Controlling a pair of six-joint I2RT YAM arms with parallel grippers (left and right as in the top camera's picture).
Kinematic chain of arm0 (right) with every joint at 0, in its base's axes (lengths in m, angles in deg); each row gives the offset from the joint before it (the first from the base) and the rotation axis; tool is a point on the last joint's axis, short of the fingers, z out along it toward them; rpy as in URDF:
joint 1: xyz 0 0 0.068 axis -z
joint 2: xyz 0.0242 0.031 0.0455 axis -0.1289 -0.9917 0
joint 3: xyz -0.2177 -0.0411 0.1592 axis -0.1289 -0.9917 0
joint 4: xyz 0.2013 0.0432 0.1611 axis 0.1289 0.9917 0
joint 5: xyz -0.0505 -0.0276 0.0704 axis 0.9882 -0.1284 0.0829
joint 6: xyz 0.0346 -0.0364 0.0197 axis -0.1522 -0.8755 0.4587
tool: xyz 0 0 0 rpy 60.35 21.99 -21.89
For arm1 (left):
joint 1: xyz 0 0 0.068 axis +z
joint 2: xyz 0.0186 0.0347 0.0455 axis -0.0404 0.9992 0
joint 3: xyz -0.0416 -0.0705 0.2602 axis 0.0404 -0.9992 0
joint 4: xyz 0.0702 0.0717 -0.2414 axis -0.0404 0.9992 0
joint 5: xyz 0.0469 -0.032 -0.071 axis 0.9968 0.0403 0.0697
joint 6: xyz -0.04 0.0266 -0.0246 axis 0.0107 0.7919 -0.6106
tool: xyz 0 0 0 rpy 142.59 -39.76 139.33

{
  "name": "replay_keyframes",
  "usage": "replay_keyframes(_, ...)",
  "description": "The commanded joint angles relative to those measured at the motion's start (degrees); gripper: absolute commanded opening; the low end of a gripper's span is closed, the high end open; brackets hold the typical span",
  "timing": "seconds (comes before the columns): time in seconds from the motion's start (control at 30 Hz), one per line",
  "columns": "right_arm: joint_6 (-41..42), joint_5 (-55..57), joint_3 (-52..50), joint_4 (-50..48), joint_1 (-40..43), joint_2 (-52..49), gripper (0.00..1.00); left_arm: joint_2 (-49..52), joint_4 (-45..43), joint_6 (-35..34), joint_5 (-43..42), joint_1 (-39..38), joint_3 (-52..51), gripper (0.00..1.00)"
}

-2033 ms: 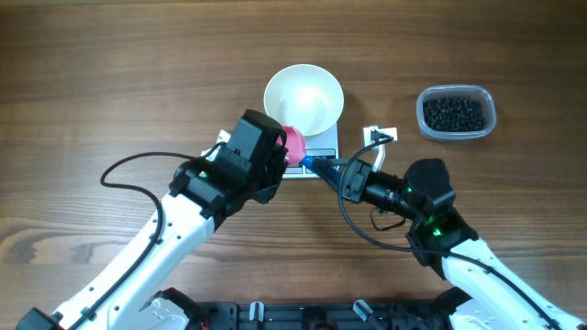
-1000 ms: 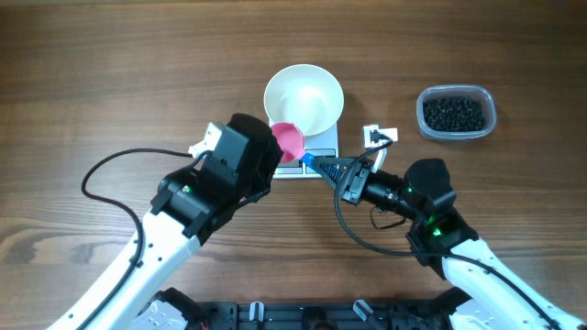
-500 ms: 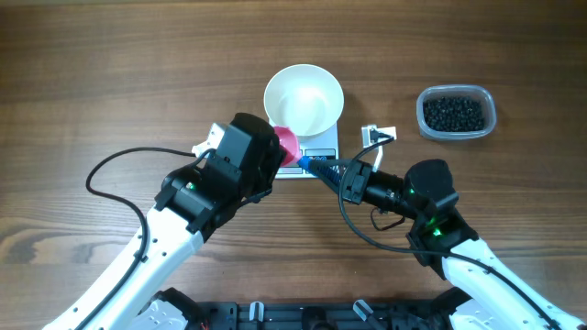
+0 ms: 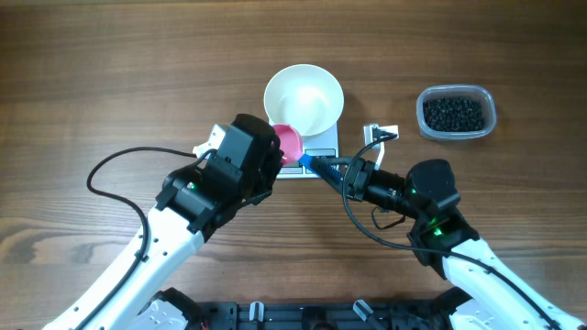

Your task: Scoop item into bowl and weigh 150g on scale

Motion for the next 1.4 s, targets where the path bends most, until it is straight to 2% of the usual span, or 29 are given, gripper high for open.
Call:
replay_keyframes(0.0,1.2,-3.7,1.0,0.1,-0.6,0.4,0.06,0.3,-1.5,-0.4,0.5,-0.1,0.0,0.04)
replay_keyframes(0.23,1.3,-4.7,1.0,0.0,-0.6,0.4,0.16,0.3,-1.5,-0.4,0.8,-0.1,0.0,0.04)
replay_keyframes(0.53,1.2,-5.4,1.0,0.0,-0.6,0.4,0.16,0.3,-0.8,-0.3,0.8,-0.1,0.0,0.04)
replay_keyframes(0.87,0.9,-3.5,1.0,0.0,-0.6,0.4,0.24,0.3,2.2,-0.3,0.7,-0.1,0.0,0.04)
replay_keyframes(1.37,-0.4,-3.1,1.0,-0.1,-0.6,0.4,0.22,0.3,2.2,-0.3,0.5,-0.1,0.0,0.04)
